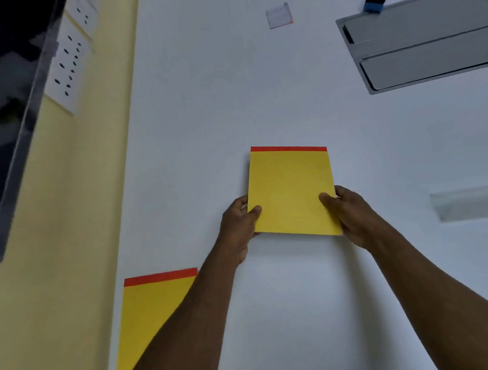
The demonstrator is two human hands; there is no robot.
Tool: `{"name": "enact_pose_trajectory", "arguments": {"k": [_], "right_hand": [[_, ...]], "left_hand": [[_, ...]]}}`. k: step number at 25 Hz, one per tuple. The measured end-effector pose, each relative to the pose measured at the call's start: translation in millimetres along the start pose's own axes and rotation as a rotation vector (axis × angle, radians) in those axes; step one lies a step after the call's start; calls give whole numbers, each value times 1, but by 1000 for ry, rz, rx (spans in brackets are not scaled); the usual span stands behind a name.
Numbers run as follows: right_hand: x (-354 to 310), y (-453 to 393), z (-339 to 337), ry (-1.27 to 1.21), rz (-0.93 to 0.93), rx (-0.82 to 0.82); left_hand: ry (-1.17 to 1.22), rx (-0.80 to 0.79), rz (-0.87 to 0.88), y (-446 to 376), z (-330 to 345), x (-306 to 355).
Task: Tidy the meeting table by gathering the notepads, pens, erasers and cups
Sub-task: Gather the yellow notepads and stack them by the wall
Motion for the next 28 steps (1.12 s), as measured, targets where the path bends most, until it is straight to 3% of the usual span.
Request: {"name": "enact_pose_trajectory", "arguments": {"k": [8, 10, 12, 15, 17, 22, 28], "right_hand": [[96, 113, 38, -78, -68, -19], [117, 142, 55, -81, -75, -26], [126, 152, 66, -111, -66, -21], [152, 185, 97, -55, -78, -36], [162, 191, 110, -32, -62, -46], [193, 209, 157, 72, -73, -85], [218, 191, 223, 140, -28, -103]], "left_hand": [[-796, 347, 293, 161, -108, -112], [-895, 474, 266, 202, -145, -157], [-905, 556, 107, 219, -173, -196], [-882, 469, -158, 252, -210, -273], [-945, 345, -236, 255, -215, -300], [-1041, 154, -159, 264, -210, -330], [-952, 164, -106, 265, -211, -344]]}}
Point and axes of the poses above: each hand's wrist, its own y-axis away from the middle knuckle, its own z-axis out of the palm, x = y × z, the point moved 6 cm from there along -y, towards the middle knuckle, and after that the axes turned 12 degrees about -y, right-handed, at the moved point
